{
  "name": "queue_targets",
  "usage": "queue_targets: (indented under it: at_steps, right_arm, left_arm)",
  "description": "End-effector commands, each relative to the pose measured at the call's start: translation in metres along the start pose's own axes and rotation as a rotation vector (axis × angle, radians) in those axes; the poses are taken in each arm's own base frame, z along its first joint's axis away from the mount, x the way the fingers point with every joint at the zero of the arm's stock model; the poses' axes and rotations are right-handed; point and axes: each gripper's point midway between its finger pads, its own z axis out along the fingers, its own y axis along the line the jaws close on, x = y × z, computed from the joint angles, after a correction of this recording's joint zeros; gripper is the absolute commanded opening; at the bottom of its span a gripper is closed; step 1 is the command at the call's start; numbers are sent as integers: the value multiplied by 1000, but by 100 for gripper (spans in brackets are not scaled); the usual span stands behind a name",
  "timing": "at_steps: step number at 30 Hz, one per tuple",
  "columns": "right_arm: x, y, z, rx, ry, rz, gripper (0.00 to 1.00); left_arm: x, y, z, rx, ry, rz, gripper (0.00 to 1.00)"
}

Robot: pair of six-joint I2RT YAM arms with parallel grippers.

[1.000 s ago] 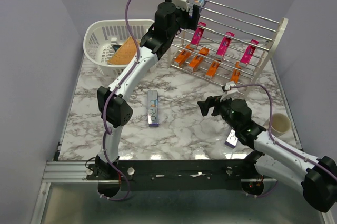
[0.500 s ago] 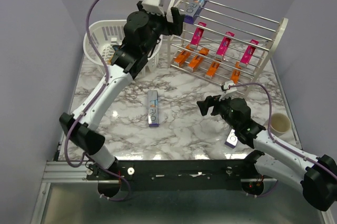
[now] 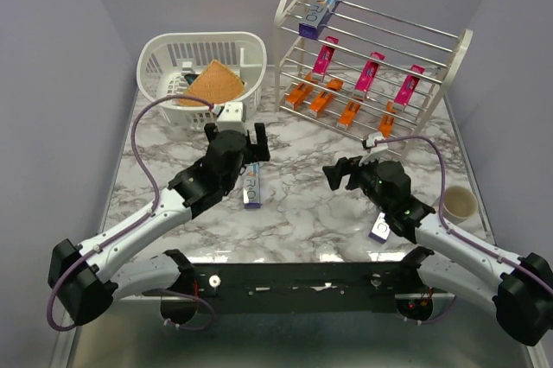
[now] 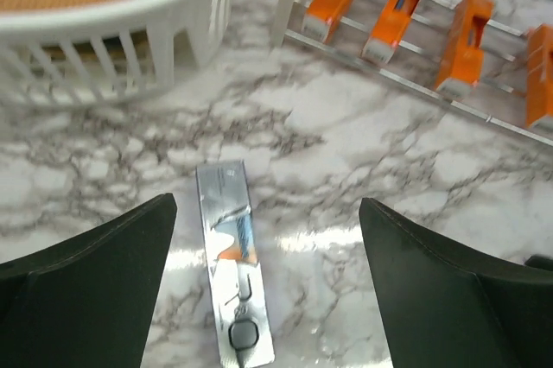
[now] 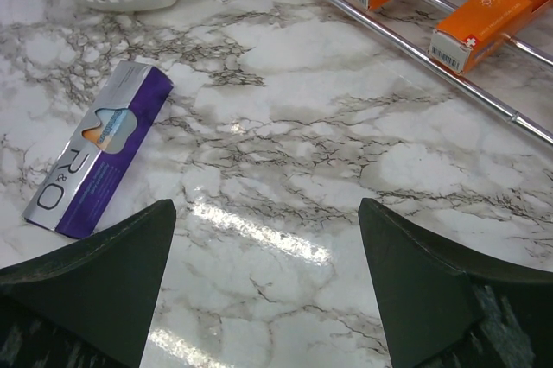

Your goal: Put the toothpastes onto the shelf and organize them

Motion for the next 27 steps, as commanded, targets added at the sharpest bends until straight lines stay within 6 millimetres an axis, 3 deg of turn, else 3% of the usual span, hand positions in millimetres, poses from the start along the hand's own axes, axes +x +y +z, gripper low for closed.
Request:
queue_targets:
  at_steps: [1, 5, 10, 15, 27]
  right_arm:
    - [-8, 3, 4, -10, -20, -10, 95]
    - [-7, 0, 4, 2, -21, -11, 95]
    - [-7, -1, 4, 11, -22, -11, 95]
    - [-6, -1, 4, 10, -20, -11, 95]
    - [-6, -2, 4, 13, -23, -12, 95]
  left_arm:
    - [51, 38, -26, -175, 9, -86, 99]
    - [104, 53, -41, -236, 97, -72, 99]
    - [151, 49, -58, -236, 123, -84, 99]
    - [184, 59, -62, -331, 123, -88, 99]
    - [231, 50, -42, -364, 184, -10, 95]
